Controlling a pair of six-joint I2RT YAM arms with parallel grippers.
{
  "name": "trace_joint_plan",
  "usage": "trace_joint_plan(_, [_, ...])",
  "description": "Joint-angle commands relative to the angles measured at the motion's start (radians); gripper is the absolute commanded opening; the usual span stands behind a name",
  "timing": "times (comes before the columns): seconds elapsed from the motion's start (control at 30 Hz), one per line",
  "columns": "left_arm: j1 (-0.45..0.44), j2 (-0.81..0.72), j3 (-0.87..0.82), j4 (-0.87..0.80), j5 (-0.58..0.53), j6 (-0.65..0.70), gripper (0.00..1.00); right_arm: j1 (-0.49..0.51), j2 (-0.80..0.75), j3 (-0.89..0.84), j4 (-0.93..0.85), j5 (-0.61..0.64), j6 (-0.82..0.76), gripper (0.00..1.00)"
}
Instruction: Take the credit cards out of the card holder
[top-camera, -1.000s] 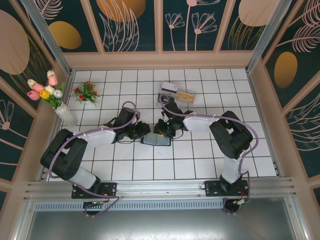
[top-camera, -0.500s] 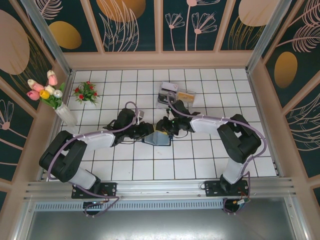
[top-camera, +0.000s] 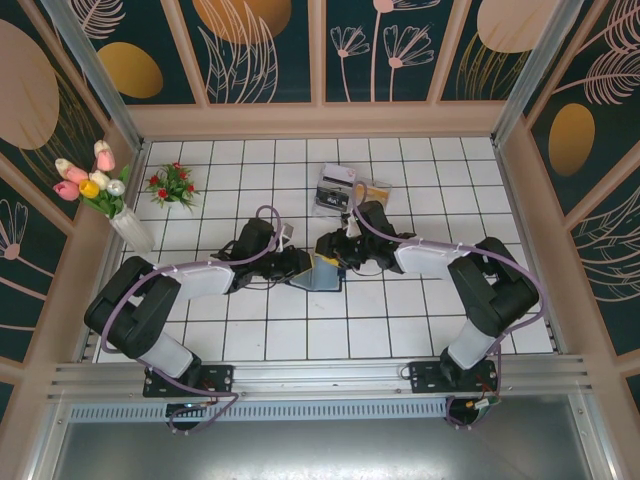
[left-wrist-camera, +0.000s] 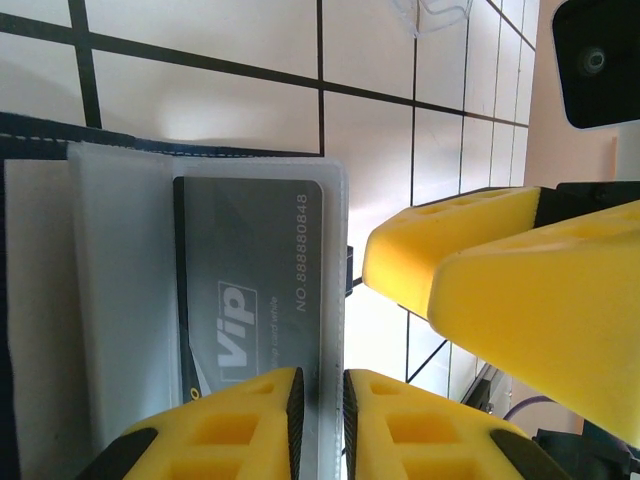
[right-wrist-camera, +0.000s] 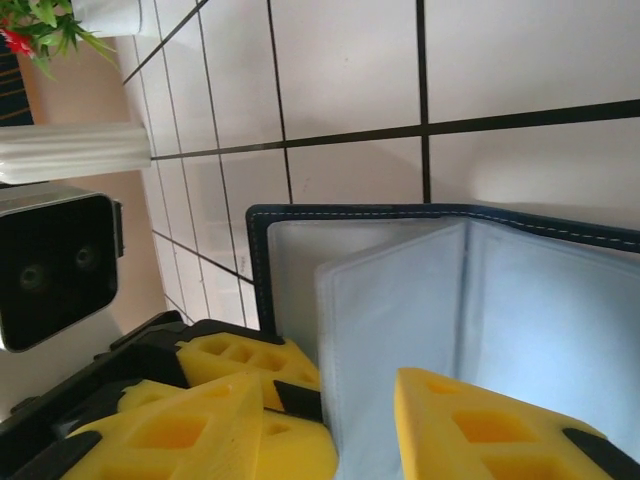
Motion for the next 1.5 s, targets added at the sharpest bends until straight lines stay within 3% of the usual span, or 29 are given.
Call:
trace_joint_plan(0.0, [-0.005, 0.017, 0.009, 0.008, -0.002, 0.009, 0.22, -0.004, 0.017, 0.000, 0.037, -0.030, 0.005, 0.40])
trace_joint_plan(0.27, [-0.005, 0.020, 0.019, -0.018, 0.001, 0.039, 0.21, -0.005, 0.039, 0.030, -0.017, -0.018, -0.020, 0.35])
trace_joint_plan(0.6, [-0.005, 0.023, 0.016, -0.015, 0.014, 0.046, 0.21, 0.002, 0.074, 0.079, -0.059, -0.016, -0.051, 0.37])
trace_joint_plan(1.03, [-0.005, 0.010, 0.004, -0.005, 0.015, 0.051, 0.32, 0.005, 0.100, 0.105, -0.138, 0.033, -0.079, 0.37])
trace_joint_plan(1.47, [-0.005, -0.026, -0.010, 0.027, 0.024, 0.056, 0.31, 0.006, 0.066, 0.113, -0.201, 0.102, -0.109, 0.31])
